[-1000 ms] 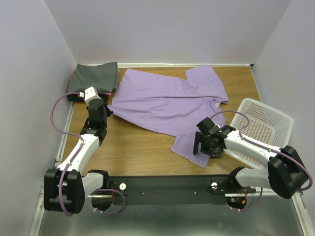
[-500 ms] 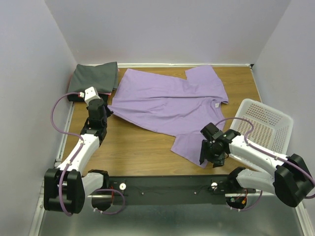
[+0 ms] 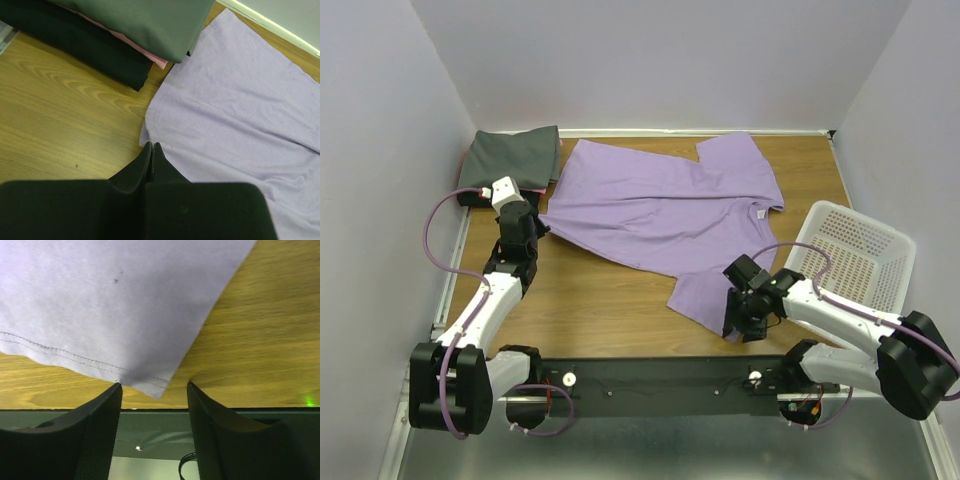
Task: Fold and stack the t-shirts
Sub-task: Fold the tshirt
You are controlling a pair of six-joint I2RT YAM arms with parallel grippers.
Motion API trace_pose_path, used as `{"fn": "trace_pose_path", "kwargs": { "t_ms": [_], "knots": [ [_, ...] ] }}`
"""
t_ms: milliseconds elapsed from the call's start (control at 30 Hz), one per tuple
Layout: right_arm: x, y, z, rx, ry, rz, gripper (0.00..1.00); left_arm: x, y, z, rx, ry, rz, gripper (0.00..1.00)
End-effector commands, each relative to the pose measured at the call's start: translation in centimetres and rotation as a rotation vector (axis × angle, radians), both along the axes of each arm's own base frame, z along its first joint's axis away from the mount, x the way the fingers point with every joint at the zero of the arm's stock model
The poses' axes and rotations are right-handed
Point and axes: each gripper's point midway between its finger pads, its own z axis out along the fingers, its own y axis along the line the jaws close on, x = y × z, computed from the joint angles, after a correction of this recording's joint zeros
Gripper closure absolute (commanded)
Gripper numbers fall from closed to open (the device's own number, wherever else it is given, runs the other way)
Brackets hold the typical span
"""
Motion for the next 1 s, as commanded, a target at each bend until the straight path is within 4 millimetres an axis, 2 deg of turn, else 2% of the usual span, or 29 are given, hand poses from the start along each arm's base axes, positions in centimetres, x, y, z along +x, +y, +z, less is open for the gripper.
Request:
{"fn": "trace_pose_path", "kwargs": {
  "t_ms": [0,133,167,267,300,467,600,700,967],
  "knots": [
    [0.9,1.2,-1.3,0.039,-0.049,-0.018,0.44,0.1,0.1,0.1,0.004,-0.013,-0.002,1.0],
    [1.0,1.4,-1.6,0.033,-0.05,-0.008,0.6,0.2,0.1,0.1,0.004,-0.013,-0.002,1.0],
    [0.9,1.4,-1.6,0.031,-0.05,-0.002,0.71,0.1,0.1,0.2,0.004,-0.015,0.0,1.0],
    [1.0,1.7,-1.5,0.033,-0.052,0.007,0.89,0.1,0.2,0.3,0.005,-0.018,0.002,1.0],
    [0.9,1.8,-1.4,0.034,-0.051,0.013,0.98,0.0,0.2,0.1,0.005,-0.013,0.002,1.0],
    [0.6,1.6,-0.3,-0.008,-0.052,0.051,0.98,-0.2,0.3,0.2,0.005,-0.016,0.009,1.0],
    [1.2,2.2,2.5,-0.06,-0.097,0.101,0.98,-0.8,0.4,0.8,-0.005,-0.04,0.018,1.0],
    [1.1,1.8,3.6,-0.09,-0.115,0.11,0.98,-1.2,0.5,1.2,-0.008,-0.051,0.022,1.0],
    [-0.5,2.8,4.4,-0.071,-0.13,0.143,0.98,-2.7,0.7,1.9,-0.037,-0.083,0.048,1.0]
  ]
}}
